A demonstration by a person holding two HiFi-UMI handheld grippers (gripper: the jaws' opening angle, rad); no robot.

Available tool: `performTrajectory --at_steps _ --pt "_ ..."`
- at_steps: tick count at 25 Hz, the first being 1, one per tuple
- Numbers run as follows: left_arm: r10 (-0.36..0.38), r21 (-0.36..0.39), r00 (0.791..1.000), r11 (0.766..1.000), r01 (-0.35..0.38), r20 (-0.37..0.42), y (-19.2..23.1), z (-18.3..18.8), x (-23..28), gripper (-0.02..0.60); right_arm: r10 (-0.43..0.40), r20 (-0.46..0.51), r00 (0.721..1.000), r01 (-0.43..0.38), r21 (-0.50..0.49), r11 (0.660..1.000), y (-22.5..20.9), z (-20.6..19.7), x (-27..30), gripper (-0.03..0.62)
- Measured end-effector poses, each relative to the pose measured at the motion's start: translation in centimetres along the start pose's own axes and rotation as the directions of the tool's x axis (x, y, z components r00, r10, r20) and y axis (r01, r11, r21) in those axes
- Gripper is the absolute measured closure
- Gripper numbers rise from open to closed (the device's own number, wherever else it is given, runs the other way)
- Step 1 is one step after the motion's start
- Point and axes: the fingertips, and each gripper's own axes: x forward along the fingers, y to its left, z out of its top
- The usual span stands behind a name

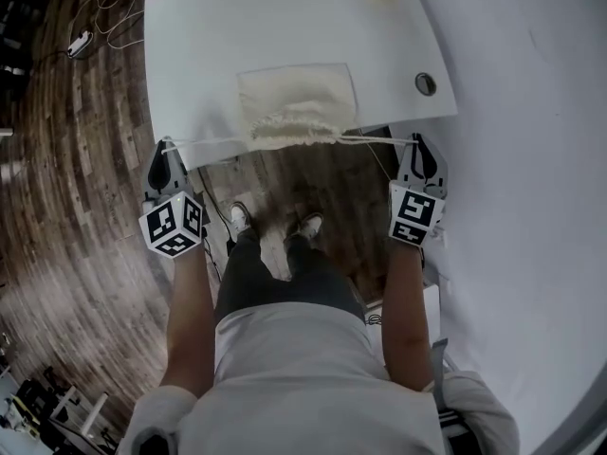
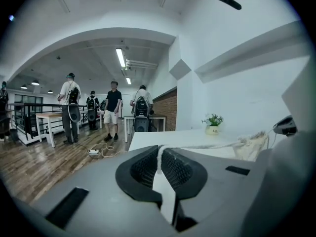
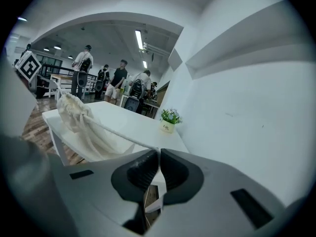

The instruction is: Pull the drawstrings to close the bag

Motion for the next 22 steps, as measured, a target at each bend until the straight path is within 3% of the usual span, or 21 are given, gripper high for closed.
performTrajectory --at_steps 5,12,19,22 --pt "-0.001 0.059 0.995 0.998 -0.005 0.101 1.3 5.7 -0.2 0.557 -0.028 0.07 0.997 0.028 0.0 1.0 -2.1 4.2 -1.7 0.551" --pt "0.015 0.071 0.983 0.997 -0.029 0.183 2.7 12.3 -1.5 0.563 -0.08 0.153 0.985 0.073 0.049 0.996 -6.2 9.3 -4.0 0.551" --pt "0.029 0.073 0.974 0.996 -0.047 0.226 4.1 15.7 -2.1 0.565 -0.126 0.205 0.971 0.113 0.074 0.991 -8.3 12.1 -4.8 0.556" --pt "0.031 0.137 0.969 0.988 -0.066 0.245 4.8 16.8 -2.9 0.565 -0.119 0.206 0.971 0.101 0.096 0.99 -8.8 12.2 -5.0 0.556"
